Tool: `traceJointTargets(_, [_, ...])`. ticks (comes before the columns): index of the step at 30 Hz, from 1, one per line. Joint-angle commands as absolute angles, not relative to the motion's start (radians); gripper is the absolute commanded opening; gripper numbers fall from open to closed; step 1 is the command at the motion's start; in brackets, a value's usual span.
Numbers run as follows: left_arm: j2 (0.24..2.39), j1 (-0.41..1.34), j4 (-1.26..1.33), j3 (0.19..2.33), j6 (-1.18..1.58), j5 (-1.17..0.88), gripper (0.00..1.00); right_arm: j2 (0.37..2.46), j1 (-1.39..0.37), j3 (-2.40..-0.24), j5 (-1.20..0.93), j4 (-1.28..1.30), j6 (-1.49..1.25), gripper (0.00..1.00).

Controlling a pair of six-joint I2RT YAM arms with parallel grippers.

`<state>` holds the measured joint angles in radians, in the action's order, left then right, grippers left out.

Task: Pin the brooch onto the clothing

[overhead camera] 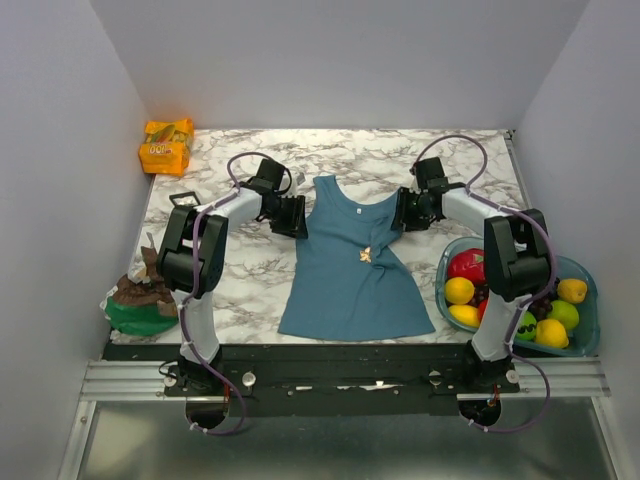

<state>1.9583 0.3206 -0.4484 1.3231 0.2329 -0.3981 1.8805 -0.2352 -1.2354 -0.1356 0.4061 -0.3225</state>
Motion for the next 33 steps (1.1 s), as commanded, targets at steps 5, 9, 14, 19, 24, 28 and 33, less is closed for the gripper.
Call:
traceJointTargets(5, [2.019, 0.311, -0.425, 1.321, 0.247, -0.488, 0.35, 1.962, -0.232, -1.279, -0.170, 0.483, -0.322, 0.49])
traceJointTargets(9, [2.019, 0.304, -0.420, 1.321, 0.252, -0.503, 0.13, 1.963, -0.232, -1.270, -0.178, 0.479, -0.328, 0.32])
traceJointTargets(14, [2.008, 0.279, -0.432, 1.324, 0.241, -0.473, 0.00, 1.985, -0.232, -1.371, -0.180, 0.526, -0.318, 0.01])
traceJointTargets(19, [1.985, 0.213, -0.449, 1.331, 0.222, -0.445, 0.00, 2.034, -0.224, -1.515, -0.111, 0.624, -0.278, 0.01])
traceJointTargets(24, [1.954, 0.167, -0.460, 1.336, 0.209, -0.410, 0.00, 2.106, -0.200, -1.623, -0.042, 0.683, -0.247, 0.01])
traceJointTargets(28, [1.951, 0.143, -0.453, 1.335, 0.212, -0.422, 0.00, 2.140, -0.181, -1.683, -0.018, 0.701, -0.233, 0.01])
traceJointTargets(33, [1.954, 0.140, -0.448, 1.336, 0.213, -0.440, 0.00, 2.183, -0.178, -1.805, -0.020, 0.741, -0.219, 0.21])
